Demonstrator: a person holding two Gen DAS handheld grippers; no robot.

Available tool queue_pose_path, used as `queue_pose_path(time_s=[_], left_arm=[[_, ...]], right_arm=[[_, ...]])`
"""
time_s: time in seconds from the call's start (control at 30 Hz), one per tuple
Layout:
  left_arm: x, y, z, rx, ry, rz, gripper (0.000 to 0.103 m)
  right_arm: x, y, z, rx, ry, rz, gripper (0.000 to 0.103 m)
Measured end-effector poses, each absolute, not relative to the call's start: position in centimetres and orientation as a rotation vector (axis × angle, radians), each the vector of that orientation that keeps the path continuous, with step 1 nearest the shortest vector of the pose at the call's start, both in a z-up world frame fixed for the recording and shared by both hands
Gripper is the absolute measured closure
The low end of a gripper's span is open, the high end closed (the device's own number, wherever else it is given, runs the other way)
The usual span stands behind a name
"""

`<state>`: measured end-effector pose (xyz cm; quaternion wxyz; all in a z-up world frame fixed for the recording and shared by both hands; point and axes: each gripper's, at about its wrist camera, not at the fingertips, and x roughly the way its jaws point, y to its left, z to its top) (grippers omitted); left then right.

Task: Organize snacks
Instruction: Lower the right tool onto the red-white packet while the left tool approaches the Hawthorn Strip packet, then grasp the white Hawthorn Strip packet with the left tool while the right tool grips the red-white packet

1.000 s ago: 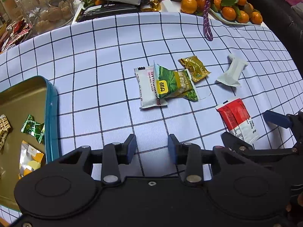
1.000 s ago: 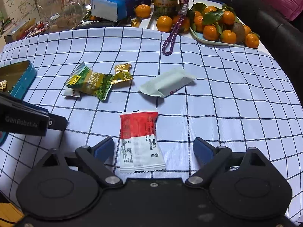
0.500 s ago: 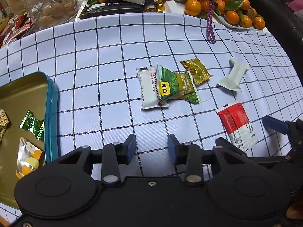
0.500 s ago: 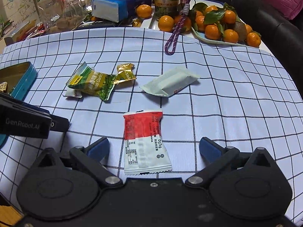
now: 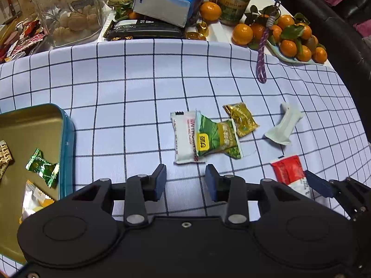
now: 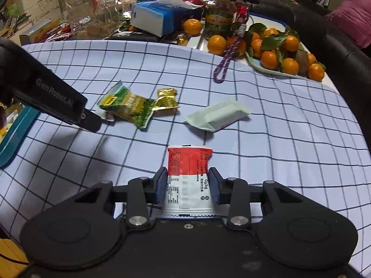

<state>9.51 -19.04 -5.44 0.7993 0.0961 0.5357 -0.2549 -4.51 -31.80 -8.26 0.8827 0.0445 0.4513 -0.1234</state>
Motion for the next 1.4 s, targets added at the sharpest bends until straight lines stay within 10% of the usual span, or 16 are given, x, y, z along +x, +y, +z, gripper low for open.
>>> queue_pose_path(time_s=[1.17, 1.4], left_arm=[[11.5, -22.7, -7.3, 0.235, 1.102, -0.465, 0.058], [11.2, -22.6, -7.1, 0.221, 1.116, -0.482, 0.071]], right_arm=[[-5.8, -36.1, -7.4, 0.314, 0.909, -0.365, 0.065], [-5.7, -36.8, -7.4, 0.388, 0.921, -0.408, 0.065]])
